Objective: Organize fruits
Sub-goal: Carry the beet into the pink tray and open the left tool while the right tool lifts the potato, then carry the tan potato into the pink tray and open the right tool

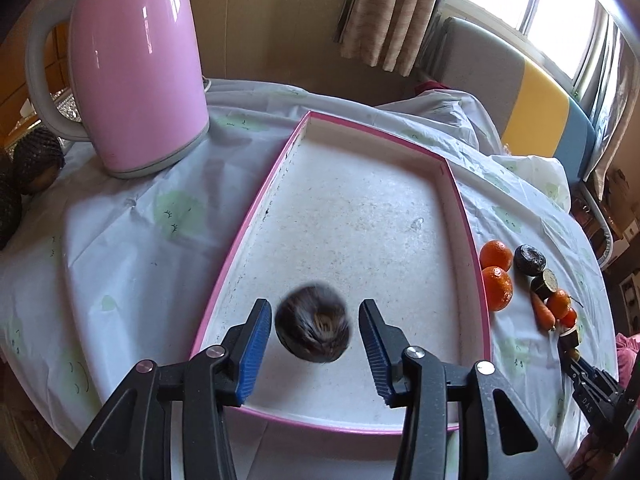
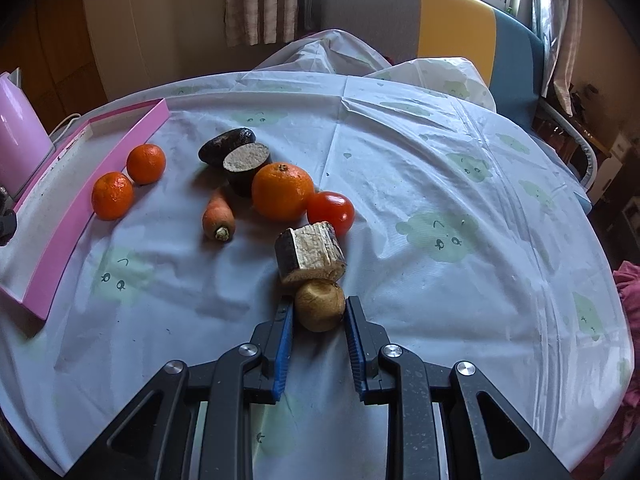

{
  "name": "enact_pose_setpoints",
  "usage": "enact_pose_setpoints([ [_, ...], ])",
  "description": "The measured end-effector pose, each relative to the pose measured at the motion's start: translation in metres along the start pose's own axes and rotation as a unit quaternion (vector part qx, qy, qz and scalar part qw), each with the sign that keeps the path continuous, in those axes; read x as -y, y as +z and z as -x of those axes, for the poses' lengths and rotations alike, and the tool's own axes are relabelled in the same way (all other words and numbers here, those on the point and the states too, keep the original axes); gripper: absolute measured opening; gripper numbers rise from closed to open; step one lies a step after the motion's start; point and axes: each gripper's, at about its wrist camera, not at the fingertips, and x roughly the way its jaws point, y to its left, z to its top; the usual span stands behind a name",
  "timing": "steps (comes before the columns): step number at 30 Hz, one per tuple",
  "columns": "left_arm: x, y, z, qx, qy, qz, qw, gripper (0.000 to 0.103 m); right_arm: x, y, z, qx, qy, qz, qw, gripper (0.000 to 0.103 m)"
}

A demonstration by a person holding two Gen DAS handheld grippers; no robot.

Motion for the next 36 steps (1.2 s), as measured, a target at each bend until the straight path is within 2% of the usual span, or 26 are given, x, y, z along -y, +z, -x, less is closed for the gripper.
enact_pose_setpoints([
  [2, 0.0, -0.001, 0.005, 0.003, -0.004, 0.002, 1.0, 0.057, 0.0, 0.0, 0.0, 0.0, -0.002, 0.0, 1.0, 0.025],
  [9, 0.002, -0.006, 0.027, 0.018, -0.003, -0.002, 0.9998, 0.058, 0.0, -0.002, 0.008, -0.003, 0.006, -0.021, 1.0, 0.025],
  [16, 0.001, -0.011, 0.042, 0.031, -0.004, -0.007, 0.9995, 0.058, -0.017, -0.006, 0.035, 0.017, 0.048, -0.021, 0.999, 0.025],
  [23, 0.002, -0.014, 0.053, 0.037, -0.006, -0.015, 0.9992, 0.058, -0.069, 0.01, 0.049, 0.026, 0.129, 0.028, 0.991, 0.025],
  [29, -0.007, -0.017, 0.057, 0.036, -0.013, -0.001, 0.9993, 0.058, -0.124, 0.033, 0.05, 0.016, 0.206, 0.067, 0.976, 0.025],
  [33, -0.016, -0.018, 0.06, 0.038, -0.011, 0.008, 0.9992, 0.058, -0.16, 0.047, 0.046, 0.006, 0.239, 0.09, 0.967, 0.025],
  [36, -0.021, -0.02, 0.062, 0.039, -0.009, 0.015, 0.9991, 0.058, -0.183, 0.055, 0.038, 0.0, 0.244, 0.101, 0.964, 0.025],
])
